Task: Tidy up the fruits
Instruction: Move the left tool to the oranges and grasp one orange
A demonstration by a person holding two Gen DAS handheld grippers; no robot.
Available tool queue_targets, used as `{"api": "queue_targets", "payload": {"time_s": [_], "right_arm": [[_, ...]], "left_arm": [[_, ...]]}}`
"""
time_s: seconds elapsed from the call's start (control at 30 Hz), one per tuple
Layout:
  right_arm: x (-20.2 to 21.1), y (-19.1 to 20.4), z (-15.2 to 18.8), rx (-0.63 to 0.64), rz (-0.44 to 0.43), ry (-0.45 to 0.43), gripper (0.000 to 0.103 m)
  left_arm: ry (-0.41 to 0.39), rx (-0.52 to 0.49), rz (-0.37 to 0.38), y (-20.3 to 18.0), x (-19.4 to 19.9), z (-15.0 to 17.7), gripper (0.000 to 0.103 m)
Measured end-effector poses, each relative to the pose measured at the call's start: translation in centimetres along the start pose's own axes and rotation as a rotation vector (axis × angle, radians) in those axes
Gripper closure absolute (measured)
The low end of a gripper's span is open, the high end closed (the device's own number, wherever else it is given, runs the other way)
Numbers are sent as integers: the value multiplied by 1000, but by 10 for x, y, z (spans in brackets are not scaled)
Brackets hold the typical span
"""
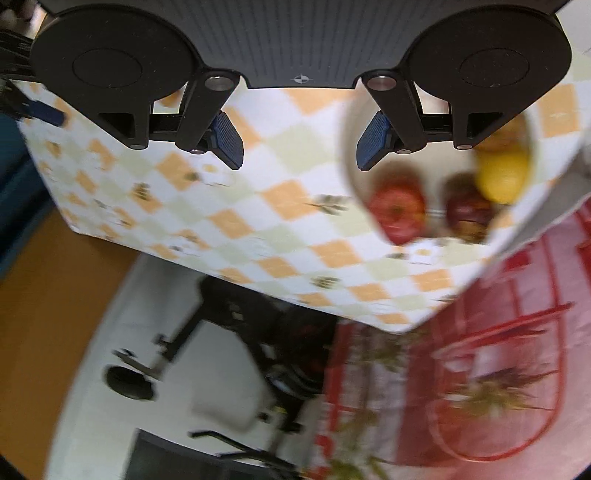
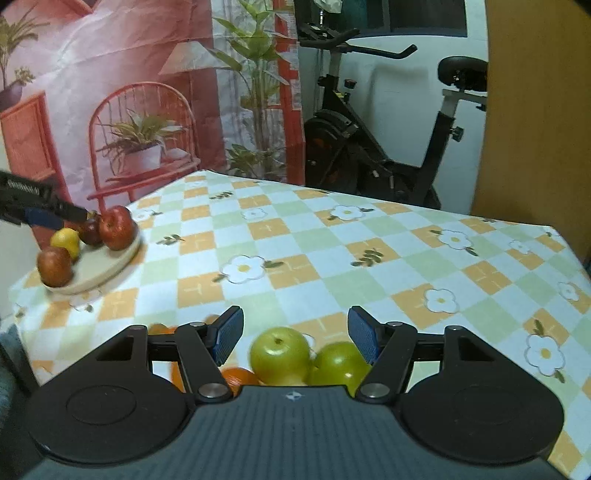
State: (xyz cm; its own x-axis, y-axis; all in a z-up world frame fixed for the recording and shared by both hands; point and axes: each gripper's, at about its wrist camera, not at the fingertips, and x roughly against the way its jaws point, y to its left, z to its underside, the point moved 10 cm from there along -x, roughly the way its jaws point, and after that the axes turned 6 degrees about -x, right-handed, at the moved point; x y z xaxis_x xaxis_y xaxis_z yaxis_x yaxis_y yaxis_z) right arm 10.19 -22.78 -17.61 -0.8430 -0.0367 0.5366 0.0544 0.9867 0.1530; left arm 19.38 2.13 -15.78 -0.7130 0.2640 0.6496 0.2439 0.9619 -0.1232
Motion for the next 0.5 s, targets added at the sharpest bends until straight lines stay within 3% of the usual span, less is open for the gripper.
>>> {"api": "queue_targets", "payload": {"time_s": [0.2, 0.5], "right_arm": [[0, -20, 7, -6, 43, 2, 37], [4, -41, 17, -49, 44, 4, 43]], "left_arm": [[15, -93, 126, -66, -16, 8, 34], [38, -198, 208, -119, -25, 22, 34]]}}
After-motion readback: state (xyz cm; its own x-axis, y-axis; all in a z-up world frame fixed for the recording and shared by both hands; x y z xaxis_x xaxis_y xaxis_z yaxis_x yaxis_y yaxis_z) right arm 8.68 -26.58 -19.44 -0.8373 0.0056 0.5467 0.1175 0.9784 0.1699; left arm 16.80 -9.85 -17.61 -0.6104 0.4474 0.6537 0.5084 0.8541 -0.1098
